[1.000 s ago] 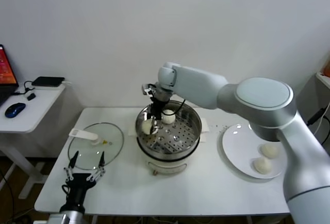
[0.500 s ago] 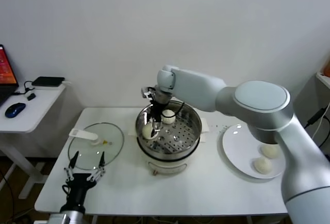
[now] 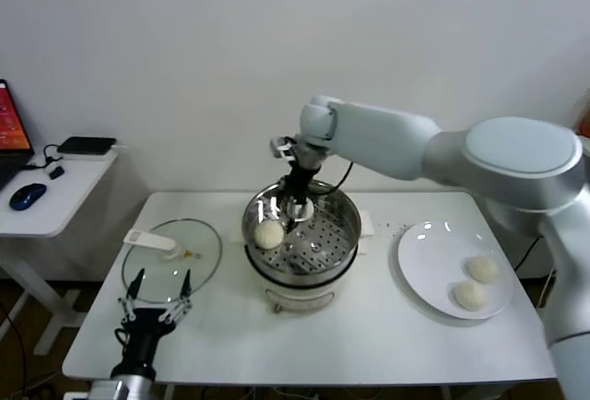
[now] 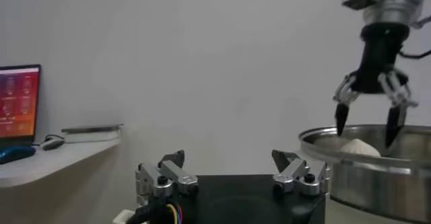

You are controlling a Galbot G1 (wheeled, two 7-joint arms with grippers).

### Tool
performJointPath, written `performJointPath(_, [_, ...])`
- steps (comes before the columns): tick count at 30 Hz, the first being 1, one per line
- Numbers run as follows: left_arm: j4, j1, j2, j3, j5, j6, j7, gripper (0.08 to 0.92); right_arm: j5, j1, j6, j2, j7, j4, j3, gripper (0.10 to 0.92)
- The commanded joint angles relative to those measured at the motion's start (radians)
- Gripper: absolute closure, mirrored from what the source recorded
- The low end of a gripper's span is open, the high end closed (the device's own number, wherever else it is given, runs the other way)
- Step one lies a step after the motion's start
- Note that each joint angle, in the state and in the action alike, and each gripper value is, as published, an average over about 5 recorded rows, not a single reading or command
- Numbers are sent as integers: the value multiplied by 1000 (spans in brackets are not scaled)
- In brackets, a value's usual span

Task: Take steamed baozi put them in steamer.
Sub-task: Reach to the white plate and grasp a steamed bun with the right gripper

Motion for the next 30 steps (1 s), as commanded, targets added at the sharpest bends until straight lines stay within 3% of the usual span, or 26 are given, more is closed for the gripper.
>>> performJointPath(1, [0, -6, 4, 3, 7, 4, 0, 177, 32, 227, 56, -310, -25, 264, -138, 203])
performJointPath(10, [2, -8, 14, 5, 2, 10, 0, 177, -234, 263, 162, -576, -77, 343, -195, 203])
performJointPath(18, [7, 8, 24, 1, -3, 0, 1, 177, -509, 93, 218, -766, -90, 332, -45, 203])
performJointPath(25, [16, 13, 19, 1, 35, -20, 9, 177, -720, -177, 266, -836, -86, 303, 175, 203])
performJointPath(30, [10, 24, 11, 5, 39, -25, 11, 177, -794, -318, 267, -851, -76, 289, 289, 203])
